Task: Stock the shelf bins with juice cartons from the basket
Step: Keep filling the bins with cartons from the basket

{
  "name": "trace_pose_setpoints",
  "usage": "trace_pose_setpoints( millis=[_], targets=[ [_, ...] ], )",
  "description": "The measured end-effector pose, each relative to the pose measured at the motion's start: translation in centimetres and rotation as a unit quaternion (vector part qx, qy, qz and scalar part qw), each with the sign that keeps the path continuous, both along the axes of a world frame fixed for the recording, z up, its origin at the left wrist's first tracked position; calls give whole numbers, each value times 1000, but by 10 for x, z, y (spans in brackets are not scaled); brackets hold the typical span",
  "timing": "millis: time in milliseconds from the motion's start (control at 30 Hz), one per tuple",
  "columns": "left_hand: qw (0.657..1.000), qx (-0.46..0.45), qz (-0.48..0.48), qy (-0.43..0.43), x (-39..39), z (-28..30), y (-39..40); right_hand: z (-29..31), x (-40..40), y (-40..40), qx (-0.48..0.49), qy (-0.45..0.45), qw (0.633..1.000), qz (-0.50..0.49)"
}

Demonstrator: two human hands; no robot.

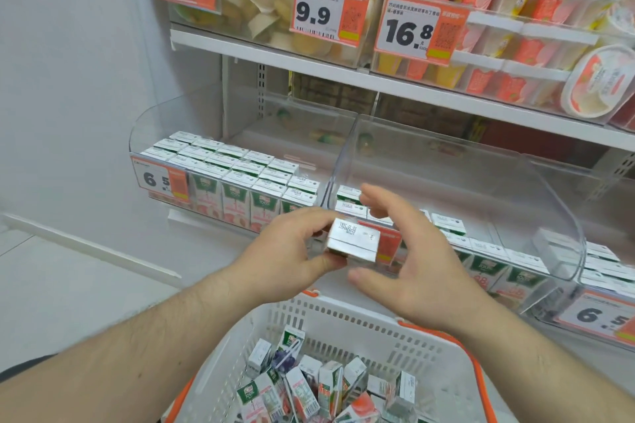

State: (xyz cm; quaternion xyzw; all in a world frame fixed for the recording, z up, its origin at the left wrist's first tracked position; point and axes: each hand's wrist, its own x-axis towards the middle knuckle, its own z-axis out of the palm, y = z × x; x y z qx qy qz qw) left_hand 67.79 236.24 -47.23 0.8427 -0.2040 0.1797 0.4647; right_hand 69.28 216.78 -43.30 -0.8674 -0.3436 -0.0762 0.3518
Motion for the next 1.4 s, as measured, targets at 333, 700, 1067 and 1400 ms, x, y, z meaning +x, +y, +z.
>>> trace_pose_setpoints(
  millis=[333, 700, 1067, 1400],
  targets=[
    [946, 166, 277, 38, 19, 14, 33, 84, 48, 81, -41, -72, 992, -96],
    [884, 320, 243, 239, 27, -8, 40, 76, 129, 169, -368, -63, 912, -171],
    [891, 299, 233, 251, 30, -8, 38, 41, 157, 193, -458, 211, 856, -118],
    [909, 235, 257, 229, 34, -5, 32, 40, 143, 190, -349, 275, 887, -128]
  ],
)
